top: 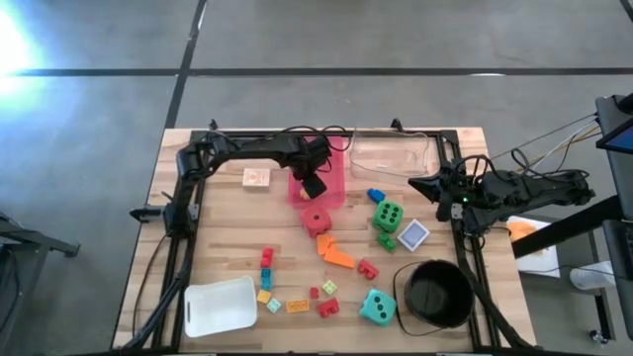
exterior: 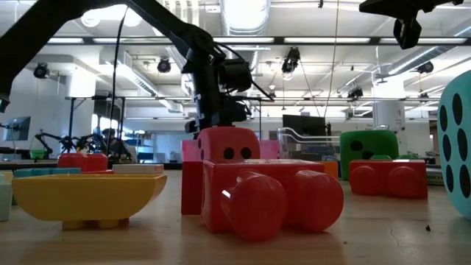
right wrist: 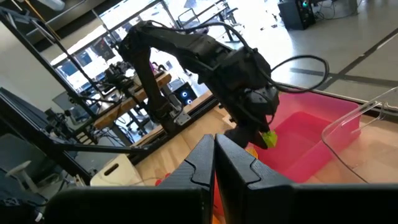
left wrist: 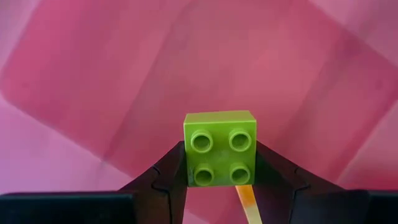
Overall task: Pick & Place Toys
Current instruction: Put the light green game piece into the red bin
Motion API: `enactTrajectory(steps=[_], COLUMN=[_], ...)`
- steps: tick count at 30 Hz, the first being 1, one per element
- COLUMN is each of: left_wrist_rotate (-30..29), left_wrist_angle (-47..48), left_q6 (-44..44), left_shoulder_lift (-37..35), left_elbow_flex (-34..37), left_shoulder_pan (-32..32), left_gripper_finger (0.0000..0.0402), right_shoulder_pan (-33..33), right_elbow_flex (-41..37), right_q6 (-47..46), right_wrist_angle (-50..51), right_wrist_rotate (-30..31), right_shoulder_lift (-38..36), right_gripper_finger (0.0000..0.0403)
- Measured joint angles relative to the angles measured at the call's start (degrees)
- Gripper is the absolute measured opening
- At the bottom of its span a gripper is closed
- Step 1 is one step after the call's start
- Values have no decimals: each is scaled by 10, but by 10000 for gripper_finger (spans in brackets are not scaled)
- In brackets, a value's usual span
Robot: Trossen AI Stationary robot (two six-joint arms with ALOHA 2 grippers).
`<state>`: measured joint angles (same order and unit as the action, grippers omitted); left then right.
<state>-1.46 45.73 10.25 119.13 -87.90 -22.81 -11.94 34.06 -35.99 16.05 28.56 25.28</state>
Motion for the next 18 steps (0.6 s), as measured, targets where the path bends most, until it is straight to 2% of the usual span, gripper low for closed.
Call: enactTrajectory(steps=[18], left_wrist_rotate=[12], left_wrist_angle=[-8], left_q6=[-15], left_shoulder_lift=[3], left_elbow_flex=[1], left_shoulder_pan=[0], left_gripper_finger=[137], right_shoulder_pan=[0], right_elbow_flex=[0], right_q6=[0], right_wrist_angle=[0], right_wrist_rotate=[0], right_shoulder_lift=[0], right_gripper_finger=[9])
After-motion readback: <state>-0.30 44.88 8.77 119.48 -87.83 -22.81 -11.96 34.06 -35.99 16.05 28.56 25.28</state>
